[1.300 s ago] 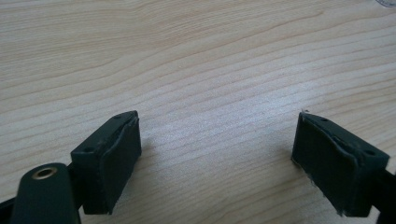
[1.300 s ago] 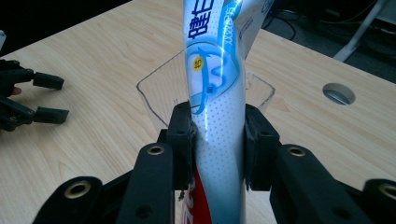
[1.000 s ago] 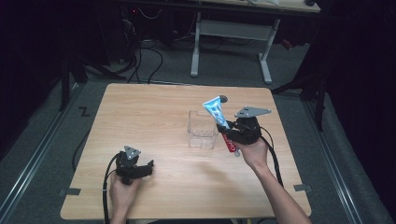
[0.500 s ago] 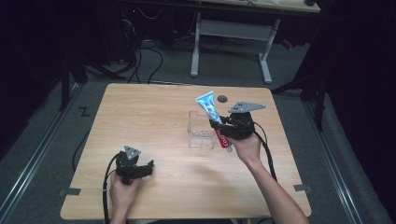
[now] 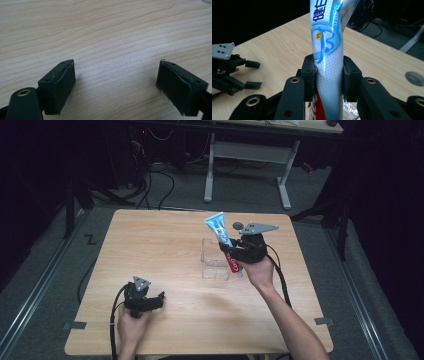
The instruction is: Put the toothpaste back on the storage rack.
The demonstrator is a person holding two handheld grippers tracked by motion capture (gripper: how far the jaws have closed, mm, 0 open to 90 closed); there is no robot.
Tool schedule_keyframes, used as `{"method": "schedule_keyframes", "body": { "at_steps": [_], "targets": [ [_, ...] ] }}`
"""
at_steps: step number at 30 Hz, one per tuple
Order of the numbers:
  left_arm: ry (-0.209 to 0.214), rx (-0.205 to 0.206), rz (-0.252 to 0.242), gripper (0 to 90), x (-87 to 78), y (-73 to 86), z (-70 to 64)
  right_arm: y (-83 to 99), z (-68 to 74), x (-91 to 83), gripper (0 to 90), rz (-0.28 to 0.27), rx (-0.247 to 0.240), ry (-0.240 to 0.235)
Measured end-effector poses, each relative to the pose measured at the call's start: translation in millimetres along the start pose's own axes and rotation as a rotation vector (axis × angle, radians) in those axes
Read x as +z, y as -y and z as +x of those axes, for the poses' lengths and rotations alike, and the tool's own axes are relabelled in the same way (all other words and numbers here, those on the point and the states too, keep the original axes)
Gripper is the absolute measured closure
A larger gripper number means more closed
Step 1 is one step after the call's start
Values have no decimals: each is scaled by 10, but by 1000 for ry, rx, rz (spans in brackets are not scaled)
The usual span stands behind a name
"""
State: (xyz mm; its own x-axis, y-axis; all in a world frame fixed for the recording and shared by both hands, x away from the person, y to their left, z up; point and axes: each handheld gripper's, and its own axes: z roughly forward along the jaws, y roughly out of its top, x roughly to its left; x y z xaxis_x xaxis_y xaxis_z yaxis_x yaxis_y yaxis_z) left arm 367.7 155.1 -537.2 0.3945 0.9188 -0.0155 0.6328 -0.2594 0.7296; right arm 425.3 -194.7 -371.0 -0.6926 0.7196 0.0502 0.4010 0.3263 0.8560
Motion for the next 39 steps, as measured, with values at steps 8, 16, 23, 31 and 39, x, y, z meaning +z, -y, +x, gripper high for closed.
{"method": "schedule_keyframes", "body": {
  "at_steps": [8,16,23,31,39],
  "targets": [
    [0,-1,0,159,0,0,0,-119,-5,48,681,-9,-19,28],
    [3,1,3,158,-2,0,-1,-226,-19,135,681,-23,-11,30],
    [1,2,2,159,-1,0,-1,-284,-40,257,680,-27,0,26],
    [3,3,4,159,-4,0,0,-275,-78,400,679,-19,14,33],
    [1,3,1,158,-2,1,0,-243,-128,472,679,2,13,66]
  ]
}}
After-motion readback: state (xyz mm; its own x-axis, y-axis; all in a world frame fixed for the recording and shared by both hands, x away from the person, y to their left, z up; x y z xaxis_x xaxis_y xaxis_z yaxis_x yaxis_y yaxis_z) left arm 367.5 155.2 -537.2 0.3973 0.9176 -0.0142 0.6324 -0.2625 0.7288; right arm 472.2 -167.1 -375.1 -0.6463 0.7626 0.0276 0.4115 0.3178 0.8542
